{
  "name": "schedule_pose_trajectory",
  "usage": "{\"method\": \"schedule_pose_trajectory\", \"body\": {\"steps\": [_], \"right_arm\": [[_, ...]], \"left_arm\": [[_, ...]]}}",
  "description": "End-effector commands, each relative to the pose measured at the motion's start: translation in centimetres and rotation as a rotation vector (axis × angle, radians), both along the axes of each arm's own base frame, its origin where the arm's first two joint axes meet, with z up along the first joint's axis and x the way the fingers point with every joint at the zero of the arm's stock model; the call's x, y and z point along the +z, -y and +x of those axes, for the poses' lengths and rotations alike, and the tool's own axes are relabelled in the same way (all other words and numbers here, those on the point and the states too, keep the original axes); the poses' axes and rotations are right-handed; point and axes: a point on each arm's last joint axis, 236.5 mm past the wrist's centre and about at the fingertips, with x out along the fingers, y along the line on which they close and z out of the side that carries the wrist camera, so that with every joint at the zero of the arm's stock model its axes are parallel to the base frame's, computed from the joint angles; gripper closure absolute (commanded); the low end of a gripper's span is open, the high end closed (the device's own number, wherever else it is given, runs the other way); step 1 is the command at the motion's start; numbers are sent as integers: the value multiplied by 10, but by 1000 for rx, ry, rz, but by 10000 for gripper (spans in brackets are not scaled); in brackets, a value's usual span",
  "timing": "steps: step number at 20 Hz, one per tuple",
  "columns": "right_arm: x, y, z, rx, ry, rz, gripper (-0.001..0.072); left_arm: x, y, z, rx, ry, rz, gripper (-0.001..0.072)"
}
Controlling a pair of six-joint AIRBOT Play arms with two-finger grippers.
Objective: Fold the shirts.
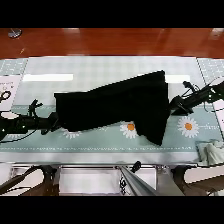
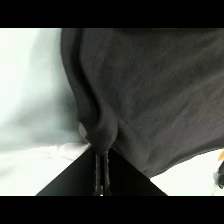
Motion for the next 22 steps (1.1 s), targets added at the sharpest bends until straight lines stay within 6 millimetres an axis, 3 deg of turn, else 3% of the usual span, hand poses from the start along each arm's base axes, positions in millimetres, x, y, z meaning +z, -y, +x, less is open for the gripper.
{"method": "schedule_pose_trajectory", "body": {"steps": [1,2,4,6,8,9,11,13,15,17,18,19,20,22], "right_arm": [[-13,-15,13,25,53,-50,228],[-15,-18,16,27,60,-64,349],[-14,-23,20,27,73,-74,665],[4,-19,27,36,124,-93,685],[46,-10,43,57,241,-140,685],[79,-8,56,56,335,-165,685],[161,-8,79,37,561,-201,685],[272,-15,89,6,853,-230,685],[403,-24,74,-58,1215,-278,685],[521,-25,31,-157,1568,-356,685],[568,-22,2,-203,1715,-416,685],[607,-18,-33,-244,1841,-492,686],[633,-14,-64,-290,1916,-551,686],[663,-7,-119,-377,2001,-637,686]], "left_arm": [[2,2,1,2,2,-13,686],[2,2,1,2,2,-12,686],[3,2,1,-7,12,-8,686],[14,0,9,-19,57,6,687],[48,-4,28,-42,178,36,687],[74,-6,40,-53,261,59,687],[159,-11,63,-62,511,135,687],[269,-12,69,-53,816,246,687],[405,-12,44,8,1190,408,687],[520,-11,-9,134,1530,539,687],[567,-8,-45,185,1687,613,687],[596,-3,-77,211,1789,678,687],[614,2,-104,213,1848,755,687],[629,11,-139,173,1877,901,687]]}}
